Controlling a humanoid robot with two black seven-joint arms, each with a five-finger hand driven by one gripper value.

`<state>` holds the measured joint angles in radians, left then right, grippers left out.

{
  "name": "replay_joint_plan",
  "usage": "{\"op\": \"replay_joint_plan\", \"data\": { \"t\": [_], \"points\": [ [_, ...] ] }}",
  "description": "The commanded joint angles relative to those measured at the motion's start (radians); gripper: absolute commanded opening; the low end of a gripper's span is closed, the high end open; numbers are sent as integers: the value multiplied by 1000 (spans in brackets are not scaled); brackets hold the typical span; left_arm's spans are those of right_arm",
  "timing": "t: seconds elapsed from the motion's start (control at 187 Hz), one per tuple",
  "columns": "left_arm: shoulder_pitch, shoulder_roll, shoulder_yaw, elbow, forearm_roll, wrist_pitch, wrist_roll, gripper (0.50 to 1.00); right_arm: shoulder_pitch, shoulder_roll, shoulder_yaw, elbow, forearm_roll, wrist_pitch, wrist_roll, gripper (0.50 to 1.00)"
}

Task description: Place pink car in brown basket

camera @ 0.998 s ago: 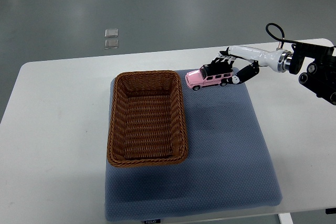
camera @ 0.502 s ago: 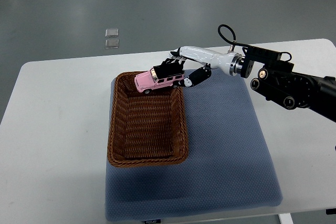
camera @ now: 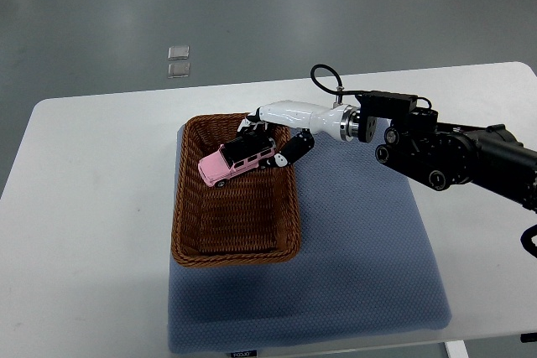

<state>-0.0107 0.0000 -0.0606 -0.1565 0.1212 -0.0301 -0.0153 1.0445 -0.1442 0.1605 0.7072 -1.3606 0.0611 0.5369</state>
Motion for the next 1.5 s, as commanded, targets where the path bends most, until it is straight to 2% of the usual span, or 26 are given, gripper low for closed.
{"op": "replay_joint_plan", "data": {
  "t": [0.0,0.037,0.075,0.123,0.139,0.144,0.149,0.155,0.16,0.176,0.181,0.197,0.203,0.235,0.277,0.512,0.603,0.688,0.742,0.886,1.051,1.329,1.419,1.494],
  "points": [
    [0,0,-1,0,0,-1,0,1000,0,0,-3,0,1,-3,1,500],
    [0,0,-1,0,0,1,0,1000,0,0,-3,0,1,-1,1,500],
    [0,0,-1,0,0,-1,0,1000,0,0,-1,0,1,-1,3,580],
    [0,0,-1,0,0,-1,0,1000,-1,-2,-1,0,3,-1,5,643],
    [0,0,-1,0,0,1,0,1000,-1,-2,1,0,3,-1,5,692],
    [0,0,-1,0,0,1,0,1000,-1,-2,1,0,3,-1,5,693],
    [0,0,-1,0,0,-1,0,1000,-1,-2,1,0,5,-1,5,719],
    [0,0,-1,0,0,-1,0,1000,-1,-2,1,0,5,-1,5,719],
    [0,0,1,0,0,1,0,1000,-1,-2,1,0,6,-1,6,743],
    [0,0,-1,0,0,-1,0,1000,-1,-2,2,0,12,-3,6,762],
    [0,0,1,0,0,1,0,1000,-3,-3,4,0,14,-3,6,786],
    [0,0,1,0,0,1,0,1000,-3,-2,5,0,17,-3,8,805],
    [0,0,-1,0,0,-1,0,1000,-4,-2,8,0,18,-3,8,825],
    [0,0,1,0,0,1,0,1000,-6,-3,14,1,20,-3,11,868],
    [0,0,1,0,0,-1,0,1000,-8,-5,16,1,21,-3,12,891],
    [0,0,-1,0,0,-1,0,1000,-8,-17,27,0,37,2,12,895],
    [0,0,-1,0,0,-1,0,1000,-8,-31,74,-2,117,48,0,895],
    [0,0,1,0,0,-1,0,1000,-11,-60,113,-2,230,151,-11,895],
    [0,0,1,0,0,-1,0,1000,-15,-89,140,-3,337,215,-54,895],
    [0,0,1,0,0,-1,0,1000,-35,-141,160,-9,586,310,-167,895],
    [0,0,-1,0,0,-1,0,1000,-58,-204,160,-18,845,370,-213,897],
    [0,0,-1,0,0,1,0,1000,-110,-201,160,-160,1229,505,-377,911],
    [0,0,1,0,0,-1,0,1000,-130,-195,159,-184,1354,523,-411,911],
    [0,0,1,0,0,-1,0,1000,-146,-193,155,-190,1434,510,-434,911]
  ]
}}
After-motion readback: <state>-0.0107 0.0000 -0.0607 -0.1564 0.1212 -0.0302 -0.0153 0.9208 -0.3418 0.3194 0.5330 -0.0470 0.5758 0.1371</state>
